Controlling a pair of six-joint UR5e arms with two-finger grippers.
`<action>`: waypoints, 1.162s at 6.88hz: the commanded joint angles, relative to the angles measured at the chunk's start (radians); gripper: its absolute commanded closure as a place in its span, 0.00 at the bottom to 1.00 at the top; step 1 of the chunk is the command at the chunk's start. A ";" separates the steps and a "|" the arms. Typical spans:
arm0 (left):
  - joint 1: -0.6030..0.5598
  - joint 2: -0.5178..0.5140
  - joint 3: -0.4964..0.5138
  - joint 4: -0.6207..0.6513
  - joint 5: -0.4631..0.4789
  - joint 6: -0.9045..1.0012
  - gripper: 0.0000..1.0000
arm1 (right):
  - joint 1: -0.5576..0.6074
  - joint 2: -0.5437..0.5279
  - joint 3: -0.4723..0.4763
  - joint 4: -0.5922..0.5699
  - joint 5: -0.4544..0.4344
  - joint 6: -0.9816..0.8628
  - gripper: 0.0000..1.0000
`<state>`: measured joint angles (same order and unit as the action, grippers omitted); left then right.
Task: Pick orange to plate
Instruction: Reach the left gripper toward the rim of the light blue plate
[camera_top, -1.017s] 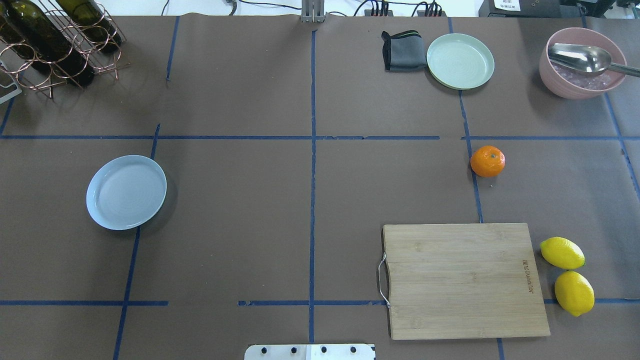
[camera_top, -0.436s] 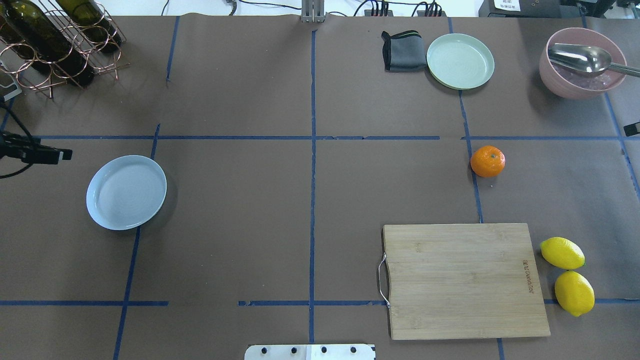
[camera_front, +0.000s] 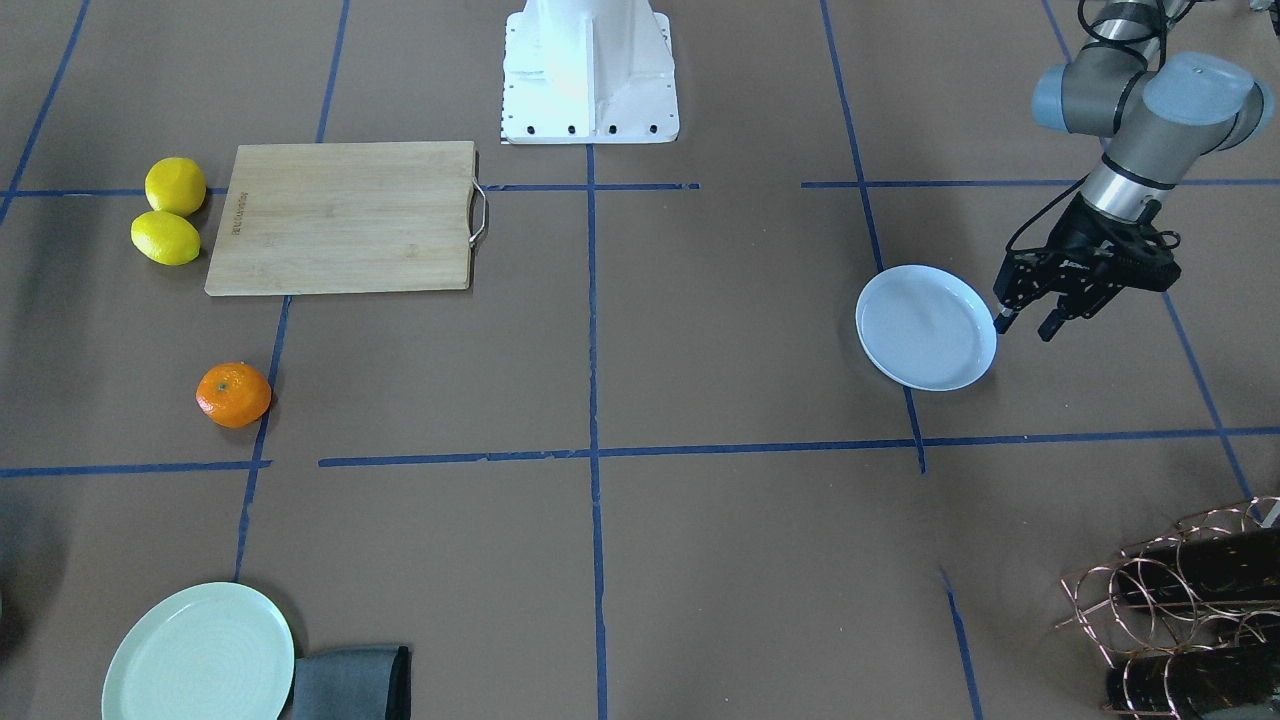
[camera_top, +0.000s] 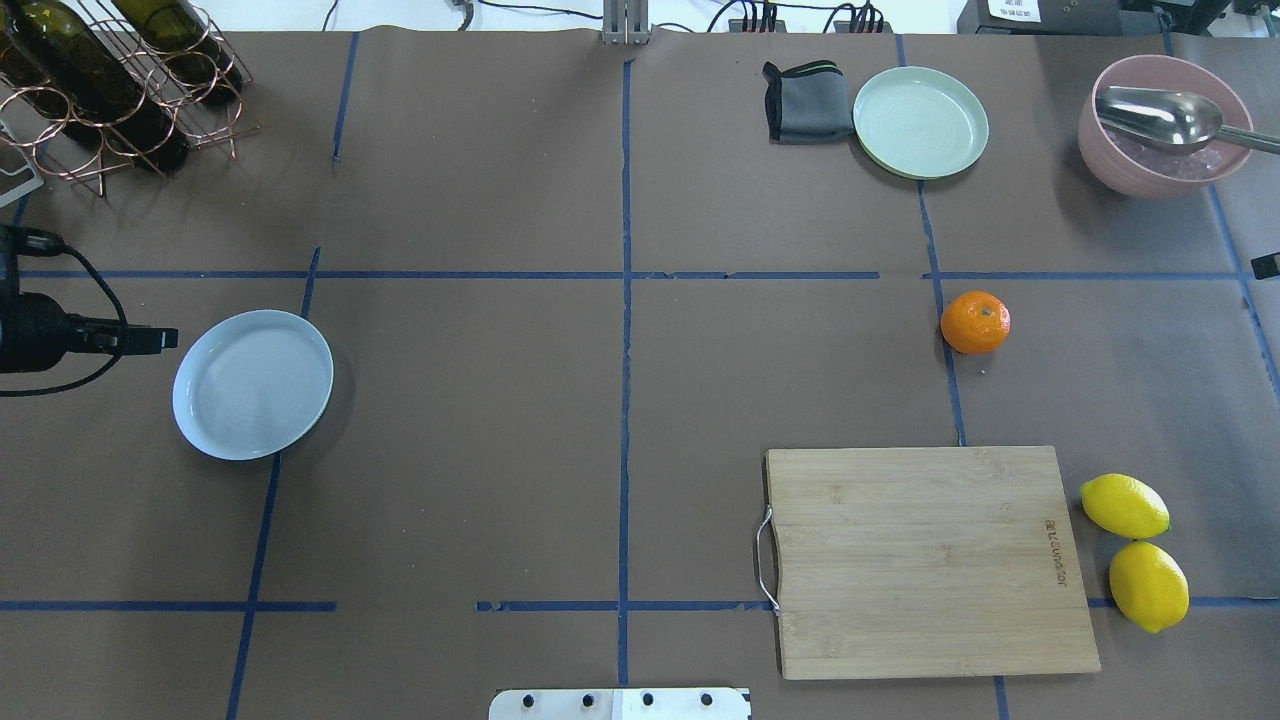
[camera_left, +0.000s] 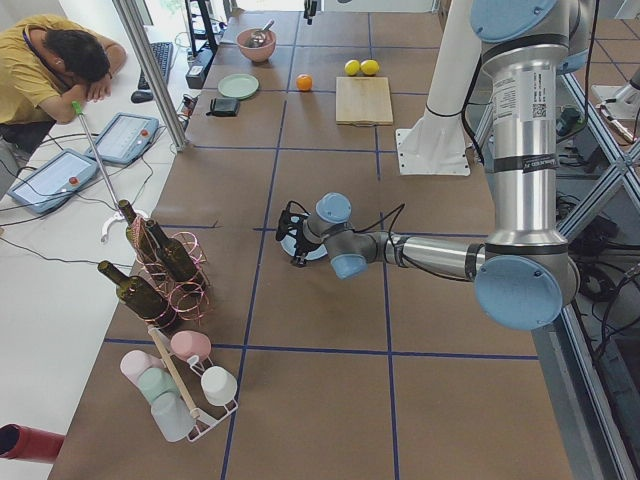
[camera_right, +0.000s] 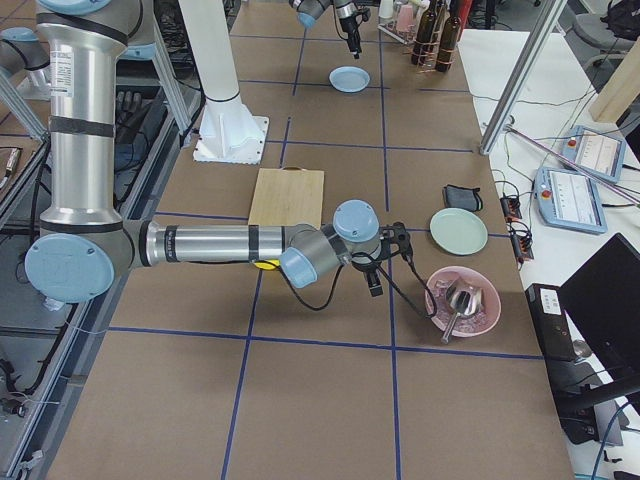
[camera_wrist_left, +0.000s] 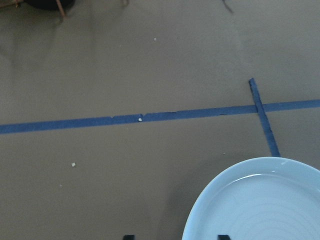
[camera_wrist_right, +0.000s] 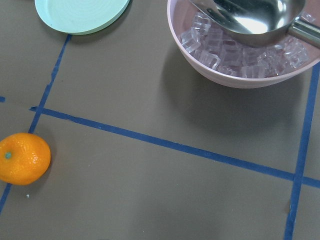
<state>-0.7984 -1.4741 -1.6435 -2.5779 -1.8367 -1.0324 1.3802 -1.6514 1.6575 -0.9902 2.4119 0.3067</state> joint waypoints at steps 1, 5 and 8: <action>0.042 -0.005 0.014 -0.002 0.037 -0.041 0.51 | -0.001 -0.002 -0.001 0.002 -0.005 -0.003 0.00; 0.062 -0.008 0.030 -0.002 0.039 -0.040 0.75 | -0.001 -0.011 -0.002 0.002 -0.020 -0.003 0.00; 0.059 -0.011 0.001 -0.002 0.028 -0.032 1.00 | -0.001 -0.011 -0.002 0.002 -0.022 -0.001 0.00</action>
<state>-0.7379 -1.4820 -1.6271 -2.5801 -1.8010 -1.0702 1.3791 -1.6627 1.6557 -0.9879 2.3904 0.3040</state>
